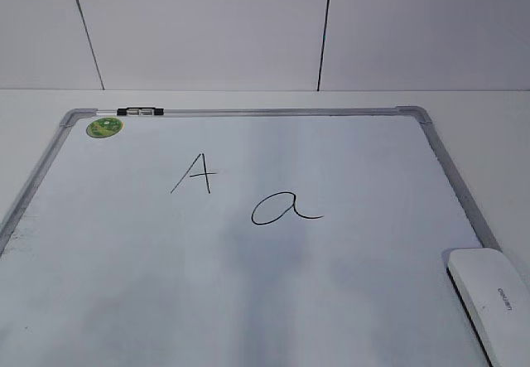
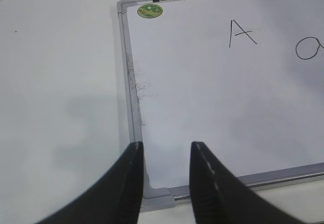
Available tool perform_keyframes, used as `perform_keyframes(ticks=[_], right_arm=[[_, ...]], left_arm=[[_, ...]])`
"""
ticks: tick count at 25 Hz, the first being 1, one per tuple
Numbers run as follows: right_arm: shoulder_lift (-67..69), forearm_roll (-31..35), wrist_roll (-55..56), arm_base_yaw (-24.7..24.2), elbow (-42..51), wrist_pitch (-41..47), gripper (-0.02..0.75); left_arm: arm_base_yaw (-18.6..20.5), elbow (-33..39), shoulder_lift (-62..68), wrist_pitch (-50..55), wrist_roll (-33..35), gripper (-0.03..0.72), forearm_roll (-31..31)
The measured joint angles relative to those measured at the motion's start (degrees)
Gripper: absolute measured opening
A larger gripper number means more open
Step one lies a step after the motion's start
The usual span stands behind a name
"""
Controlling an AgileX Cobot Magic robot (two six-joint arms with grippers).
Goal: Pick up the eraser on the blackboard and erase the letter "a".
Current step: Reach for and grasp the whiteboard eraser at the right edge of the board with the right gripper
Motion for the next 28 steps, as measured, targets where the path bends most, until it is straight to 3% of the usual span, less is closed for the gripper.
perform_keyframes(ticks=[28], right_arm=[[0.0,0.0,0.0,0.0,0.0,0.0,0.592]], left_arm=[[0.0,0.0,0.0,0.0,0.0,0.235,0.0]])
